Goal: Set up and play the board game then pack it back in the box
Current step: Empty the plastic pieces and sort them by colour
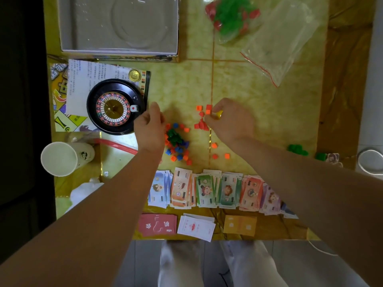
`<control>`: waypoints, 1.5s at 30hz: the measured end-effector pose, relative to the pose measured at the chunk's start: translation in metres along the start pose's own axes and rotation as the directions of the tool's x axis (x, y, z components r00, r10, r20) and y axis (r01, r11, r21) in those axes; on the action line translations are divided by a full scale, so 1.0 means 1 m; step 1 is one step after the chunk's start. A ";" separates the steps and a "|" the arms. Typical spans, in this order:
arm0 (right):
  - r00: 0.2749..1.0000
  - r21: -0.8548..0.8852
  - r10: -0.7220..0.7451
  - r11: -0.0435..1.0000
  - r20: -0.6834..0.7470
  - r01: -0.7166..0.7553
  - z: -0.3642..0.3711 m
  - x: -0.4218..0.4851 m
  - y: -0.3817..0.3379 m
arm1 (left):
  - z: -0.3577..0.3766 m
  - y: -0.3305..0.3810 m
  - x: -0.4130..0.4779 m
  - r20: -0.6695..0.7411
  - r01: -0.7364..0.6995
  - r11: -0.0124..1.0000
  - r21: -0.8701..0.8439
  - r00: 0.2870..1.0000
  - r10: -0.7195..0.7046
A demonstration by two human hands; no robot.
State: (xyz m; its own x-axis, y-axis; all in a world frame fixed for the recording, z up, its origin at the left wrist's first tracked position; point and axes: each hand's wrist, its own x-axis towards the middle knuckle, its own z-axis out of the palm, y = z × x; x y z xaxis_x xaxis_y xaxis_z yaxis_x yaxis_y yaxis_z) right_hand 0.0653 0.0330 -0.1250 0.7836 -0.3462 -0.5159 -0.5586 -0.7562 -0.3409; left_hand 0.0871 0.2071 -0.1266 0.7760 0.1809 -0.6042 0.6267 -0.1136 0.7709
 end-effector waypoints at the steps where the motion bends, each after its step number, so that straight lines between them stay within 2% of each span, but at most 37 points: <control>1: 1.000 -0.031 0.007 0.999 0.020 -0.006 0.000 0.000 -0.002 | -0.002 -0.003 0.001 0.016 -0.013 1.000 0.014 1.000 0.013; 4: 0.999 -0.076 0.029 0.997 0.032 -0.026 0.002 0.000 -0.007 | -0.008 -0.010 0.004 0.024 -0.033 0.998 0.054 0.999 0.032; 6: 0.998 -0.035 0.056 0.998 0.001 -0.056 0.002 0.000 -0.009 | -0.008 -0.010 0.003 0.002 -0.073 0.980 0.185 0.997 0.074; 9: 0.997 0.108 0.052 0.993 -0.056 -0.046 0.002 -0.001 -0.008 | -0.006 -0.005 -0.001 -0.026 -0.108 0.896 0.430 0.991 0.132; 11: 0.998 0.295 0.038 0.955 -0.047 -0.022 0.001 -0.003 -0.005 | -0.001 -0.002 -0.003 0.001 -0.120 0.788 0.604 0.989 0.149; 13: 0.998 0.530 0.049 0.846 0.032 -0.059 -0.002 -0.004 -0.002 | 0.005 -0.001 -0.005 0.065 -0.159 0.626 0.763 0.983 0.170; 15: 0.989 0.716 0.052 0.684 0.139 -0.137 -0.006 -0.007 -0.001 | 0.009 -0.001 -0.004 0.107 -0.197 0.522 0.830 0.975 0.196; 17: 0.967 0.812 0.047 0.534 0.249 -0.235 -0.007 -0.007 -0.001 | 0.012 0.001 -0.002 0.133 -0.224 0.478 0.849 0.967 0.217; 18: 0.954 0.825 0.047 0.491 0.295 -0.280 -0.008 -0.007 0.000 | 0.013 0.002 -0.002 0.149 -0.238 0.467 0.852 0.964 0.221; 21: 0.934 0.827 0.045 0.450 0.355 -0.336 -0.008 -0.009 0.000 | 0.011 0.003 -0.003 0.155 -0.259 0.468 0.845 0.956 0.249; 23: 0.940 0.823 0.049 0.469 0.338 -0.320 -0.007 -0.013 0.000 | 0.006 0.002 -0.005 0.136 -0.253 0.487 0.836 0.955 0.263; 26: 0.956 0.790 0.026 0.556 0.292 -0.256 -0.003 -0.019 -0.002 | -0.002 -0.001 -0.010 0.161 -0.265 0.467 0.844 0.954 0.251; 29: 0.973 0.678 -0.024 0.722 0.229 -0.142 0.007 -0.022 -0.002 | -0.004 -0.003 -0.011 0.177 -0.279 0.444 0.852 0.950 0.259; 33: 0.969 0.598 -0.103 0.800 0.224 -0.054 0.020 -0.027 -0.007 | 0.002 -0.004 -0.009 0.176 -0.273 0.414 0.868 0.950 0.256; 36: 0.956 0.466 -0.164 0.884 0.242 0.034 0.027 -0.028 -0.014 | 0.006 -0.004 -0.006 0.202 -0.294 0.389 0.873 0.944 0.261; 38: 0.956 0.370 -0.167 0.927 0.243 0.068 0.031 -0.027 -0.017 | 0.004 -0.005 -0.003 0.176 -0.290 0.445 0.848 0.944 0.279; 40: 0.964 0.362 -0.161 0.929 0.211 0.076 0.031 -0.027 -0.018 | -0.002 -0.003 -0.001 0.084 -0.251 0.603 0.758 0.953 0.290; 43: 0.973 0.395 -0.187 0.911 0.138 0.119 0.027 -0.028 -0.019 | -0.011 0.001 0.000 -0.074 -0.156 0.859 0.488 0.973 0.219; 45: 0.950 0.381 -0.244 0.911 0.194 0.156 0.024 -0.035 -0.020 | -0.018 0.001 0.000 -0.128 -0.084 0.965 0.247 0.985 0.119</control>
State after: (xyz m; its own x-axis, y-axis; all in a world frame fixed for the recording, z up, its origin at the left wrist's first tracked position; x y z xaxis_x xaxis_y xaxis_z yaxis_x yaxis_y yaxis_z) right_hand 0.0427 0.0737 -0.1191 0.8280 -0.0373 -0.5595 -0.4906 -0.5314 -0.6906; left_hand 0.0864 0.2241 -0.1217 0.8295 0.2894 -0.4778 0.5571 -0.3665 0.7452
